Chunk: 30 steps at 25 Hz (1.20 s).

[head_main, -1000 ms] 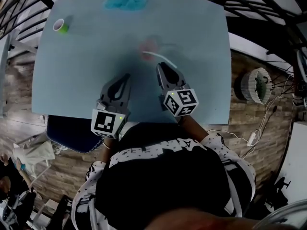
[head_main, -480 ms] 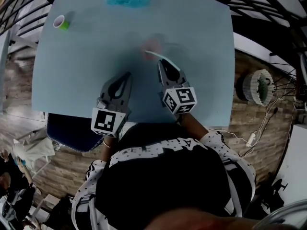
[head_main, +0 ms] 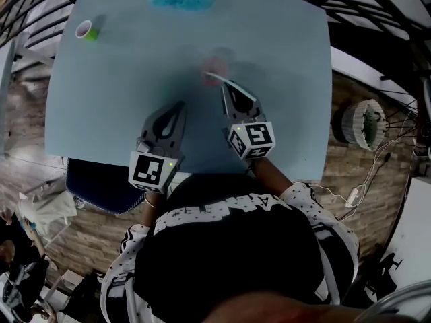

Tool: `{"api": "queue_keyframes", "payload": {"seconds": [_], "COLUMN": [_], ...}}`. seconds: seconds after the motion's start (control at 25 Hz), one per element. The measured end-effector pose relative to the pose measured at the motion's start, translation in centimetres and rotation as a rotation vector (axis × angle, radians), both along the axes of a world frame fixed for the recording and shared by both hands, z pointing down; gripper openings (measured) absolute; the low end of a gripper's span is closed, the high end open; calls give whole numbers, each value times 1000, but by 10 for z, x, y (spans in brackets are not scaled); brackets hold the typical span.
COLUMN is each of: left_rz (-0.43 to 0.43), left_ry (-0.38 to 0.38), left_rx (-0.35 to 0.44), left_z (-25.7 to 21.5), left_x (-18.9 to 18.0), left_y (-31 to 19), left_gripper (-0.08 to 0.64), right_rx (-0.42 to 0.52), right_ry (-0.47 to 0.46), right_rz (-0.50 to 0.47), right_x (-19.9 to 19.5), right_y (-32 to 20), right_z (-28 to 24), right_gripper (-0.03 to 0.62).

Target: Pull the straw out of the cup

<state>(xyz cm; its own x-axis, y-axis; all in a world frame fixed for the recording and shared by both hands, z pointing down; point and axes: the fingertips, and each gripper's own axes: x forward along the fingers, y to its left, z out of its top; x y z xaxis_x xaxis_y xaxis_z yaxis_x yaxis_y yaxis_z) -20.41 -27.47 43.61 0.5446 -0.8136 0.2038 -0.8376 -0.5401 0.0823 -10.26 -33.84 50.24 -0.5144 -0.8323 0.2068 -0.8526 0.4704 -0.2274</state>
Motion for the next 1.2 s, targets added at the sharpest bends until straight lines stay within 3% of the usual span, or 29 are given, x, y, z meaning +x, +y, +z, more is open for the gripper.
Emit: {"api": "queue_keyframes", "payload": {"seconds": [0.64, 1.2], "left_rz": [-11, -10], "left_ry": [-11, -17], "left_rx": [-12, 6], "left_z": [1, -4], "left_x": [-9, -12], "left_y": [5, 12], "left_gripper": [15, 15], "right_rx": [-11, 52], "right_ry": [-8, 21], "right_rz": [7, 11], "right_x": [-1, -6], "right_y": [-7, -7], "right_z": [5, -23], "right_gripper": [34, 32]}}
